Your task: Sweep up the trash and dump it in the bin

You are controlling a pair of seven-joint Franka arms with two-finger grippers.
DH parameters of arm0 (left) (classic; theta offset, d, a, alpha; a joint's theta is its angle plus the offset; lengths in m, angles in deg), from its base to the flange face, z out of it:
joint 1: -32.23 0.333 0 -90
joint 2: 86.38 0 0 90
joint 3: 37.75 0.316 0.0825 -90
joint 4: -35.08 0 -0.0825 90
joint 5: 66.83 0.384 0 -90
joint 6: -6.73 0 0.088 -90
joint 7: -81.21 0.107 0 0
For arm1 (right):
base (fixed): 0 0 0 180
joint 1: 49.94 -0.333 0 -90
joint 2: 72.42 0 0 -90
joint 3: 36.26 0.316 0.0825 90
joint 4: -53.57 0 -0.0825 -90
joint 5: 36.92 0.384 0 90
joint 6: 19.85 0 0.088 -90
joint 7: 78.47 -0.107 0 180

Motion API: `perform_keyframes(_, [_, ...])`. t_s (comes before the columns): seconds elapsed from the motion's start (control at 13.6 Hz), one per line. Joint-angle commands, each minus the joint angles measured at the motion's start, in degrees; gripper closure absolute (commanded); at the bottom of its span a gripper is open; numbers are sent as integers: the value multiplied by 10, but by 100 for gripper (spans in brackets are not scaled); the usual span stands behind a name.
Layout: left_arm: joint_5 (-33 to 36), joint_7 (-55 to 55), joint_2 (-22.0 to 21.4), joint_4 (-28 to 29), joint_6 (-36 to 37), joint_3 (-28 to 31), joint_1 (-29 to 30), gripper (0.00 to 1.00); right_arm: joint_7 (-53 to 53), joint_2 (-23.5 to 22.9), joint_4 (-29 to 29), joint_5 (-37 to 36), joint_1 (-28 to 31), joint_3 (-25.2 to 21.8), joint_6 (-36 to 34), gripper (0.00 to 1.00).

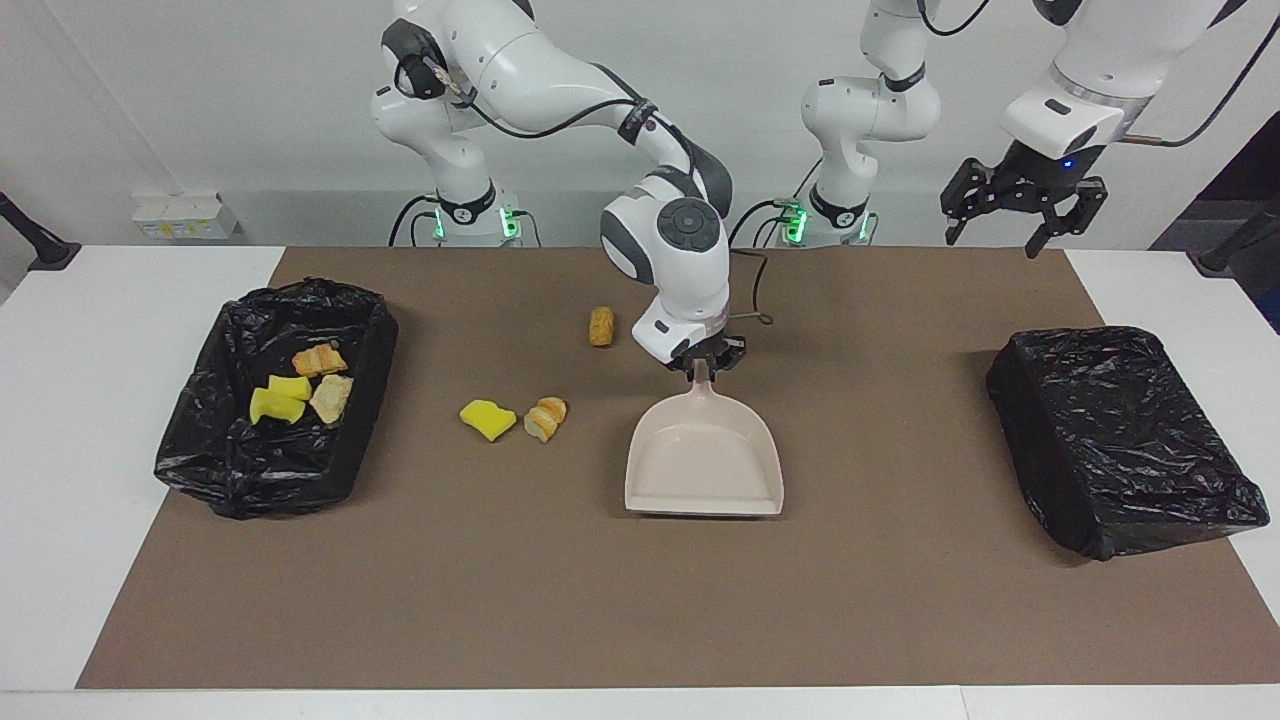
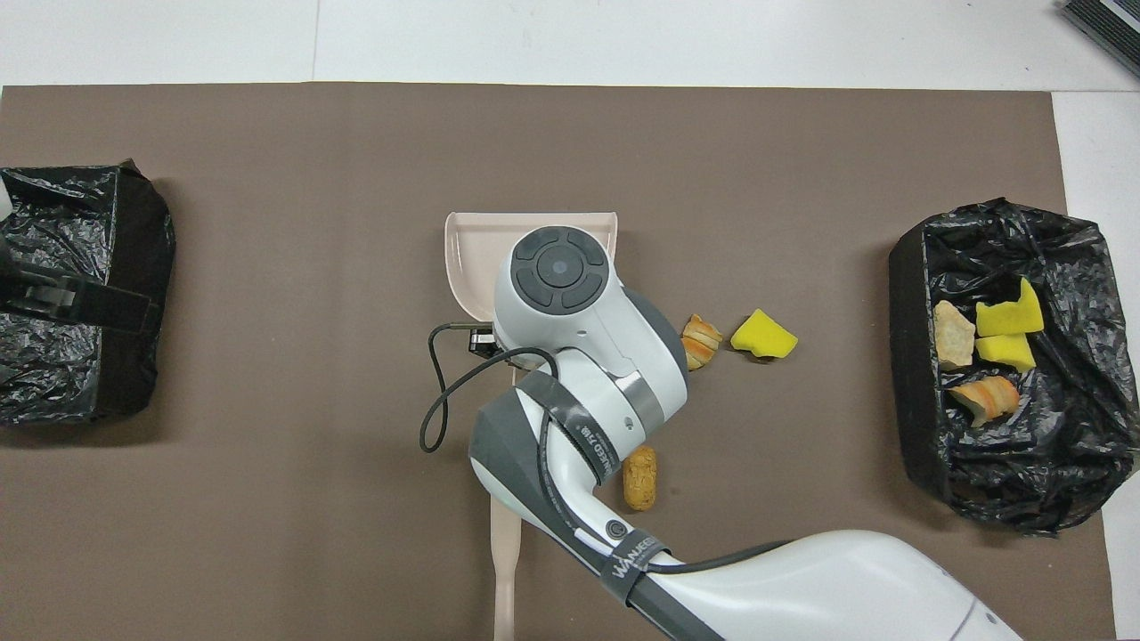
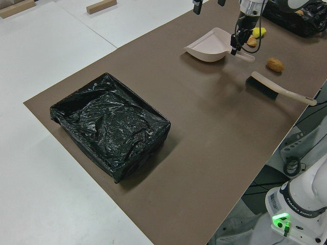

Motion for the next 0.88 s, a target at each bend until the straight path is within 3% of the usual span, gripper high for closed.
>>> perform_keyframes(0.0, [-2,-6,-1,-7,3,5,-4,0,1,-25,11,21,-1,0,38,100])
perform_keyframes(0.15, [-3,-9,-1,-7,4,5,-4,0,9,-30,12,22,0,0,42,100])
perform_keyframes(0.22, [-2,-9,-1,-7,3,5,-4,0,16,-30,12,21,-1,0,41,61])
perform_keyframes(0.29, [-2,-9,-1,-7,3,4,-5,0,45,-27,12,13,-2,0,36,1])
perform_keyframes(0.44, [-2,-9,-1,-7,5,4,-6,0,59,-5,9,18,3,0,12,0])
perform_keyframes(0.81, [-3,-11,-2,-6,8,3,-6,0,65,89,-1,34,6,0,-177,0])
